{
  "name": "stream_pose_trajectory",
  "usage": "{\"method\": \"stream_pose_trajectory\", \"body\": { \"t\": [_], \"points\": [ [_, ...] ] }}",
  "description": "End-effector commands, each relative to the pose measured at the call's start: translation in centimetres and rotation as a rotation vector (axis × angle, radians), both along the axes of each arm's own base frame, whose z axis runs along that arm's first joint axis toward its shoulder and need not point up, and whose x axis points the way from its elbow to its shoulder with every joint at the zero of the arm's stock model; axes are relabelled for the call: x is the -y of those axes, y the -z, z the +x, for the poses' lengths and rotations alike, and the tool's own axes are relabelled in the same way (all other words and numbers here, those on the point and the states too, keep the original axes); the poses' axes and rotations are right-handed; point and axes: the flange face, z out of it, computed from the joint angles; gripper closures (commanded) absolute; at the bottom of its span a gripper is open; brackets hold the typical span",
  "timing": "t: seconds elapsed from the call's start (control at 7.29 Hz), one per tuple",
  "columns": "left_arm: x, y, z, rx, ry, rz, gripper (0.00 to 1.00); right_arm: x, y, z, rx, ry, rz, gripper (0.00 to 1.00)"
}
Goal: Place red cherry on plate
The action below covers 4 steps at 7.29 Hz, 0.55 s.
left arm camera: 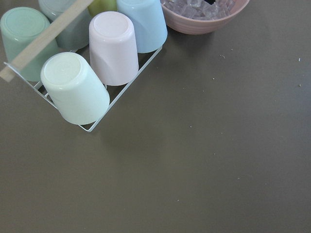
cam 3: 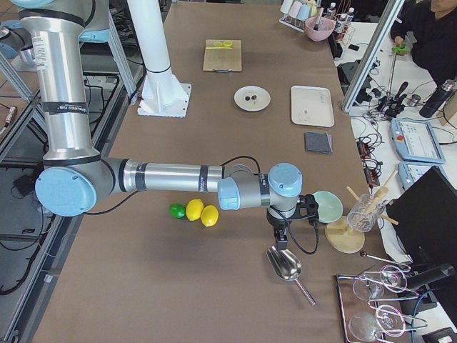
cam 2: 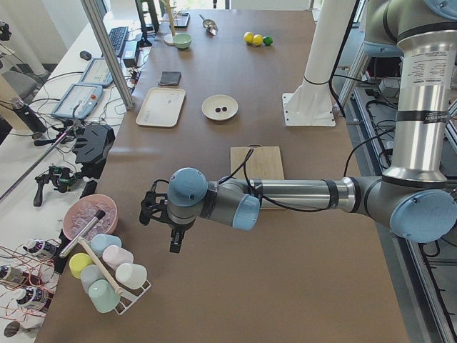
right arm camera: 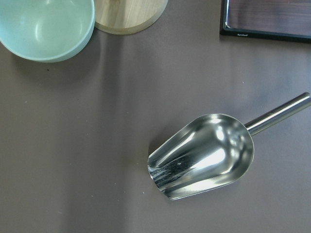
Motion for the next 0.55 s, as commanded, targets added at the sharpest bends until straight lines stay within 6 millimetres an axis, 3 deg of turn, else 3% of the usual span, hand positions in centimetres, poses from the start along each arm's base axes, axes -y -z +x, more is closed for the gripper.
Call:
{"method": "stream_pose_trajectory", "body": {
  "t": [0.0,0.14,0.41],
  "points": [
    [1.2,0.1,0.2,0.071,0.001,-0.022,0.02,0.4,0.5,0.0,-0.001,0.000,0.009,0.00],
    [1.0,0.1,0.2,0.074,-0.003,-0.017,0.02,0.8,0.8,-0.4,-0.002,0.004,0.012,0.00],
    [1.3,0.0,0.2,0.093,0.000,-0.018,0.02,3.7,4.8,-0.8,-0.013,0.015,-0.038,0.00]
  ]
}}
